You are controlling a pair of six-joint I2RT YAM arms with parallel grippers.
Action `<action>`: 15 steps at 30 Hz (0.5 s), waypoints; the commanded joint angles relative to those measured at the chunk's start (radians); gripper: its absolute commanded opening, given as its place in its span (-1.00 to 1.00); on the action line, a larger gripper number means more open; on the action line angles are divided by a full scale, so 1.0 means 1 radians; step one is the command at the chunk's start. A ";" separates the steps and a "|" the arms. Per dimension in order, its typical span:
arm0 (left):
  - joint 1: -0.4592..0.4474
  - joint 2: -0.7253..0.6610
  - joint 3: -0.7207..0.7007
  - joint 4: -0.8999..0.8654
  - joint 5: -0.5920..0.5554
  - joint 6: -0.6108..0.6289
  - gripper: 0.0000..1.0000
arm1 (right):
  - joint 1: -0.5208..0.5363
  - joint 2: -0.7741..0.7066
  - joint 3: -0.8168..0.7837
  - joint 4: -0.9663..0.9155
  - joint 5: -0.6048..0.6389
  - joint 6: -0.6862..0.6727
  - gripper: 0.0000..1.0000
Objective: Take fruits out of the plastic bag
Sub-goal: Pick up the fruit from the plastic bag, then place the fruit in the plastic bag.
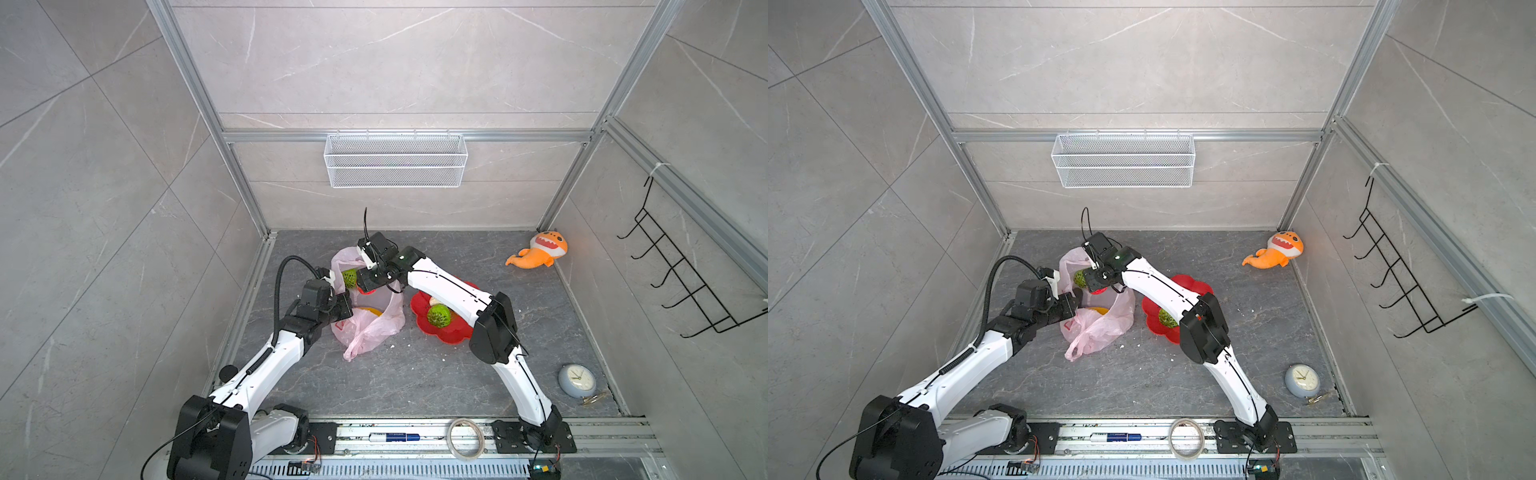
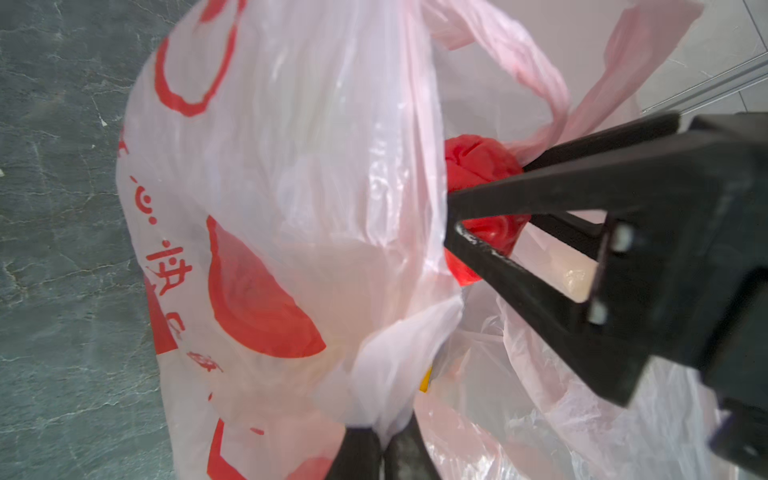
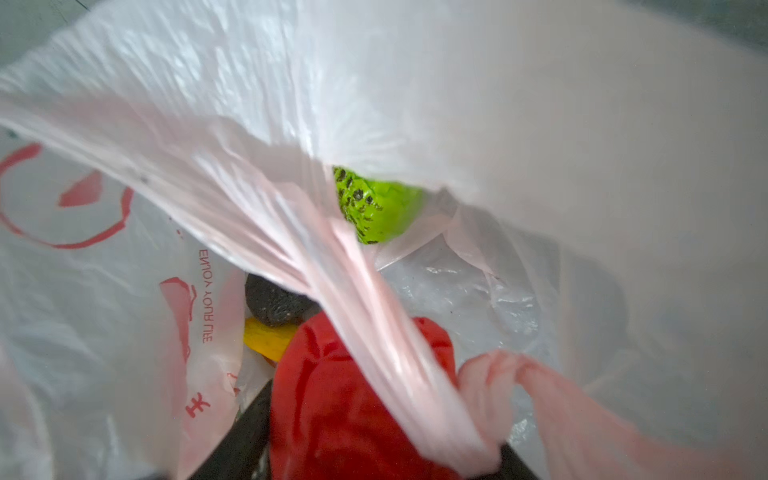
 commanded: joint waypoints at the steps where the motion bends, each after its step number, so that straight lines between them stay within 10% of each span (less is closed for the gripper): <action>1: -0.003 -0.013 0.023 0.040 0.012 -0.004 -1.00 | 0.001 -0.043 -0.020 0.008 -0.034 -0.015 -0.16; 15: -0.003 -0.026 0.024 0.035 0.006 -0.004 -1.00 | -0.002 -0.125 -0.028 -0.032 -0.104 -0.017 -0.14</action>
